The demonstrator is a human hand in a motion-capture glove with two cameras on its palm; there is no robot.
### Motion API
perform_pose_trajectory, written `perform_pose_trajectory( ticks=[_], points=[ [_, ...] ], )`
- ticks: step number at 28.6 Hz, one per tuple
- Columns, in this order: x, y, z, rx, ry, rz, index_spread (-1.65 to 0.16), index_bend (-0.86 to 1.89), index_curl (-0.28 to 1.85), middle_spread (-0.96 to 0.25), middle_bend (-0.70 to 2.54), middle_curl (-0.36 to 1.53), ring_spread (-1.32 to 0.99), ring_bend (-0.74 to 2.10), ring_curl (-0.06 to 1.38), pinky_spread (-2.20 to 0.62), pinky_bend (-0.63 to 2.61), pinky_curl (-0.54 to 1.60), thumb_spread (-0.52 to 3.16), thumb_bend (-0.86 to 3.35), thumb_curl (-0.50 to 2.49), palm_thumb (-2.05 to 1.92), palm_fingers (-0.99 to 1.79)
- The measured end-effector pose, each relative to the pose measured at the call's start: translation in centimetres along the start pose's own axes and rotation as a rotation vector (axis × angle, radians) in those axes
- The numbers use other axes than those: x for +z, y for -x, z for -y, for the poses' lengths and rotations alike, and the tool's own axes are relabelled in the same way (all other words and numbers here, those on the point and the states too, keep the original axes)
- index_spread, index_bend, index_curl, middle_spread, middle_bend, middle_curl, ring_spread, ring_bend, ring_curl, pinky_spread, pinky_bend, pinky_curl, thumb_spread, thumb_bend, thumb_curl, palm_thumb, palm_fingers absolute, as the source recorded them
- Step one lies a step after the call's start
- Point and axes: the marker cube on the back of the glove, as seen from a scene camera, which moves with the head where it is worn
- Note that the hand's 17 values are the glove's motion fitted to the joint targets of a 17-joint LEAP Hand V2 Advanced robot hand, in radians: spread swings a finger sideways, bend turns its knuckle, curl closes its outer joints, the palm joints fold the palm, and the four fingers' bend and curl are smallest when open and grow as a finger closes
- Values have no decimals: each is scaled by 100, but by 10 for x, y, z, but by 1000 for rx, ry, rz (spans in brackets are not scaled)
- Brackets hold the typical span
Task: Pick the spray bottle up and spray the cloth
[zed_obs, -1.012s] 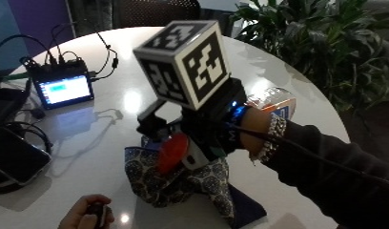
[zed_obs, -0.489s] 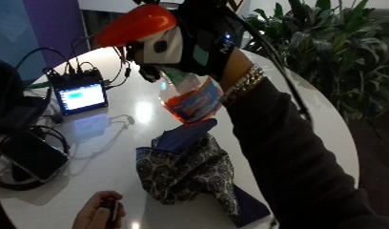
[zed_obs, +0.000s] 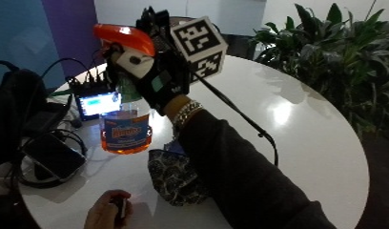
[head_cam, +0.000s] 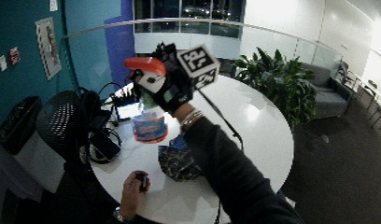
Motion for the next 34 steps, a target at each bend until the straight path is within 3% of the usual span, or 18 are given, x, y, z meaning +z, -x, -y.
perform_pose_trajectory(
  ticks=[13, 25, 34],
  points=[
    [20, -83, -33, 132, -33, -4, -31, 21, 62, -23, 60, 50, -18, 68, 46, -29, 40, 39, 34, -3, 82, 92, 137],
    [25, -46, -15, -15, -14, -72, -32, 20, 63, -23, 59, 51, -21, 69, 46, -30, 40, 39, 34, -3, 83, 92, 136],
    [22, -51, -14, 3, -14, -82, -33, 20, 63, -24, 60, 51, -23, 66, 46, -31, 41, 39, 34, -3, 83, 92, 136]
  ],
)
